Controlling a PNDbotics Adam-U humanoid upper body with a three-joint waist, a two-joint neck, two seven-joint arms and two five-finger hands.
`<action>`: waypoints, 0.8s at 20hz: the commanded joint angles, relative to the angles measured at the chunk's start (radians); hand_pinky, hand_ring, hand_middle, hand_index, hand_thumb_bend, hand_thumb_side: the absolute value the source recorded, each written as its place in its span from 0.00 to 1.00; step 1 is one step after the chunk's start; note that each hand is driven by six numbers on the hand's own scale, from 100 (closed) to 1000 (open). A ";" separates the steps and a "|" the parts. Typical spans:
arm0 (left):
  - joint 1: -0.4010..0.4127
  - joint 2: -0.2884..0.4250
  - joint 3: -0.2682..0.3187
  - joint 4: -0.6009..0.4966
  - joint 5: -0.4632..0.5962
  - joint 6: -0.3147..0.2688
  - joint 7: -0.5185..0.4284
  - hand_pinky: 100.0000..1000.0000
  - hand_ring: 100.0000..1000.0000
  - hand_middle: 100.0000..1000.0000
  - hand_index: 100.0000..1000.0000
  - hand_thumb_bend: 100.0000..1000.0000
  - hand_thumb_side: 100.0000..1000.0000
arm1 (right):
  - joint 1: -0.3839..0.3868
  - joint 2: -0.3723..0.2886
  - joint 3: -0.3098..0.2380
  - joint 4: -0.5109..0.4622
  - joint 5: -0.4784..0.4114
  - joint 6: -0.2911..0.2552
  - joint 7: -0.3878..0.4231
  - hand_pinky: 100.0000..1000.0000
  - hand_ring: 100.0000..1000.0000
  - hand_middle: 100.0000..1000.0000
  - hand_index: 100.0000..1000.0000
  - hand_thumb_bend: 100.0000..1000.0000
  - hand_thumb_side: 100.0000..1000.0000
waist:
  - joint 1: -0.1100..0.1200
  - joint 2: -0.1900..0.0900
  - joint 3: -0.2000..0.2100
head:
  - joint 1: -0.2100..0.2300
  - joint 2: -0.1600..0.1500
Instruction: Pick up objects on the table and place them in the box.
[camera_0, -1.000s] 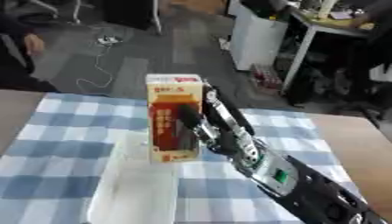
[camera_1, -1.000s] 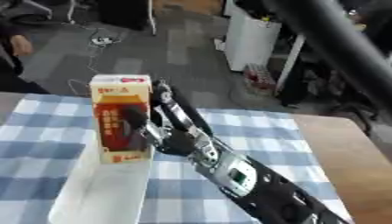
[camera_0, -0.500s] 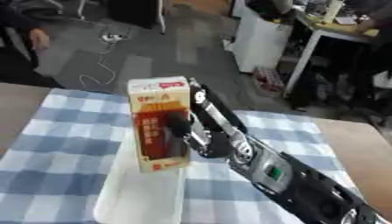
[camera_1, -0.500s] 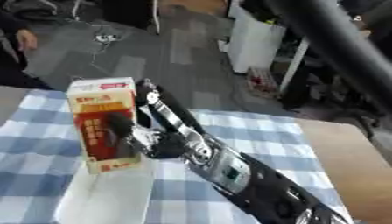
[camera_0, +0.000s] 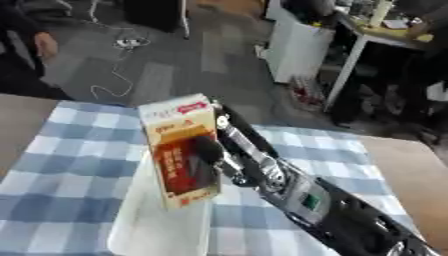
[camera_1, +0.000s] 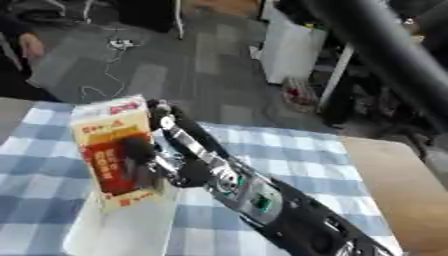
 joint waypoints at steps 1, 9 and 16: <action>-0.014 0.012 0.007 -0.013 0.000 -0.001 -0.006 0.35 0.40 0.60 0.74 0.06 0.90 | -0.005 -0.005 -0.002 0.005 0.013 -0.022 0.068 0.42 0.49 0.61 0.87 0.04 1.00 | 0.011 -0.008 -0.001 | 0.006 -0.010; -0.012 0.013 0.006 -0.013 -0.002 -0.002 -0.006 0.35 0.41 0.60 0.74 0.06 0.90 | 0.006 -0.004 -0.011 0.029 -0.012 -0.058 0.168 0.62 0.57 0.71 0.93 0.10 1.00 | 0.012 -0.007 -0.004 | 0.010 -0.013; -0.011 0.013 0.005 -0.013 -0.005 -0.001 -0.005 0.35 0.41 0.60 0.74 0.06 0.90 | 0.008 -0.007 -0.020 0.034 -0.016 -0.057 0.164 0.67 0.60 0.73 0.95 0.13 1.00 | 0.012 -0.007 -0.006 | 0.009 -0.014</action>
